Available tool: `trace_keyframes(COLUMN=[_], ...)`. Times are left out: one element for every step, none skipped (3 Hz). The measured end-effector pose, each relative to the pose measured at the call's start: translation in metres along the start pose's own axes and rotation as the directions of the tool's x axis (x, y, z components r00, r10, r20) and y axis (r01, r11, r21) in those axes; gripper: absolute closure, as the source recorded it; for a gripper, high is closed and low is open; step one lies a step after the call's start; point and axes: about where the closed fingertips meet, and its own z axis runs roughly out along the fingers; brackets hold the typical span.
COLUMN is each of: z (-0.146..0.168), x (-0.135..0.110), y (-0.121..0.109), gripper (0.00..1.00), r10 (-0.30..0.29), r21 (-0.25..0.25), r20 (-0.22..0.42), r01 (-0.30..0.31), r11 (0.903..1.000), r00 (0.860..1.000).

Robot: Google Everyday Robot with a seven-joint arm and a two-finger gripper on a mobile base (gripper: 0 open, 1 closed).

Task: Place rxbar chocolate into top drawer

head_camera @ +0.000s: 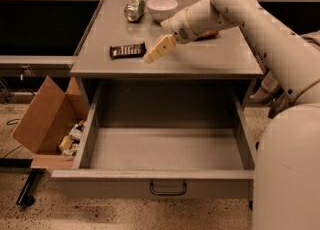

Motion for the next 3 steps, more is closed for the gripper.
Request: trace_keyframes(z=[0.000,0.012,0.026], x=[0.000,-0.008,-0.014], y=[0.000,-0.008,-0.018], gripper=[0.00,0.00,0.00], r10=[0.000,-0.005,-0.001], r21=[0.000,0.016,0.016], r20=[0.000,0.027,0.065], r01=[0.000,0.005,0.000], r11=[1.0000,0.9999,0.9999], r00=[1.000,1.000,0.998])
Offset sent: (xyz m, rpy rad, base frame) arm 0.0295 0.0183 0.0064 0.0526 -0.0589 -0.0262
